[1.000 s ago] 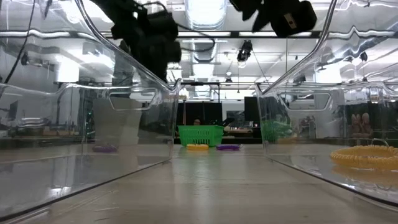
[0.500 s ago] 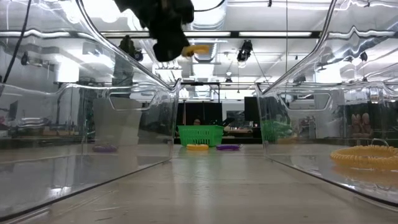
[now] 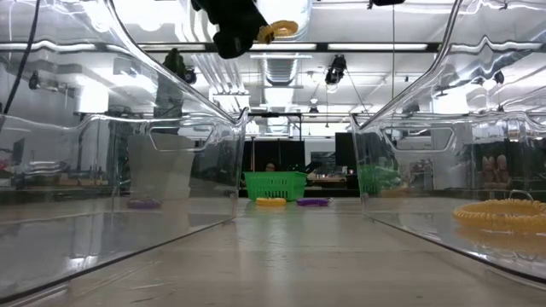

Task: Sort spring keychains
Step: Put the left yellow spring keychain into the right transparent bin, then put the yellow spring keychain into the right transparent bin

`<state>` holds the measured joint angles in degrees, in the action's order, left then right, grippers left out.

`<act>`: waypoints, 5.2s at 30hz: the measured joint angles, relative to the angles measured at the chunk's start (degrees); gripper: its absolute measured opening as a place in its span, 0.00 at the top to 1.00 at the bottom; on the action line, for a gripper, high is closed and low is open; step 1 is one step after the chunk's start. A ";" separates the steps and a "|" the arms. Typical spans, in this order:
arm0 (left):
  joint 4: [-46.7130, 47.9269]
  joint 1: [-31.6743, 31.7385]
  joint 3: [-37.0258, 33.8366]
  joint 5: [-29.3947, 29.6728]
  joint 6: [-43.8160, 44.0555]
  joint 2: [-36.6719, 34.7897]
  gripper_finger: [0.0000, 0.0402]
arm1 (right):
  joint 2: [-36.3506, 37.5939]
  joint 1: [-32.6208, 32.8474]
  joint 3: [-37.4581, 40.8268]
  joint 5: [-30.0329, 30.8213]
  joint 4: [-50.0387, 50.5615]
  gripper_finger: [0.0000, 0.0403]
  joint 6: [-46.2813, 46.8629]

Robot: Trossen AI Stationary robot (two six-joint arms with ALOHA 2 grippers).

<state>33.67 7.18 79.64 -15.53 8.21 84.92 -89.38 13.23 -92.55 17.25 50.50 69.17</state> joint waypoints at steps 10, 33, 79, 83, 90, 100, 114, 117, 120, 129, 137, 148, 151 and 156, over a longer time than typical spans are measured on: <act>-0.43 -0.47 -0.09 1.49 -0.57 -2.09 1.00 | -0.05 -4.91 0.00 -3.25 -2.27 0.51 2.62; -2.82 -1.77 0.13 3.17 1.95 -5.83 1.00 | -2.08 -5.42 0.00 -0.80 -9.29 0.61 -0.49; -2.79 -1.51 0.81 2.97 0.71 -7.12 0.57 | -1.44 4.85 1.07 -26.96 17.35 0.95 12.69; -2.77 -1.49 0.74 3.19 0.66 -7.12 0.57 | -2.51 7.30 3.13 -28.10 17.16 0.95 16.02; -0.74 -1.49 0.72 3.19 0.68 -7.14 0.57 | -6.21 9.16 8.77 -29.84 14.85 0.95 16.35; -0.52 -1.46 0.70 3.19 0.70 -7.14 0.57 | -9.48 8.44 16.48 -32.79 10.09 0.95 13.12; 0.41 -1.46 0.70 3.19 0.89 -7.15 0.57 | -9.77 7.50 23.59 -32.58 2.62 0.79 17.64; 0.38 -1.42 0.70 3.19 0.87 -7.16 0.57 | -9.75 7.49 22.35 -32.77 2.57 0.67 17.17; 0.49 -1.42 0.70 3.20 0.66 -7.16 0.57 | -9.73 7.38 20.03 -32.75 2.55 0.55 16.06; 2.12 -0.78 0.70 3.73 0.60 -7.14 0.57 | -9.66 6.48 11.86 -31.60 3.01 0.43 12.03; 7.58 3.09 0.66 8.26 5.29 -3.99 0.57 | -9.64 4.68 7.89 -27.23 3.76 0.45 9.90; 8.91 7.44 -0.20 8.13 5.17 3.16 0.57 | -9.04 3.26 2.59 -24.68 8.02 0.46 7.10; 8.87 8.50 -0.20 7.69 4.07 5.41 0.57 | -8.42 3.24 0.76 -21.80 8.01 0.46 6.82; 9.03 10.36 -0.20 6.50 3.81 9.63 0.57 | -8.15 3.20 -1.79 -17.38 8.47 0.46 5.91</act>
<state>42.70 17.54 79.44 -9.03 12.02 94.55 -97.54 16.43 -94.35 -0.13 58.97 75.07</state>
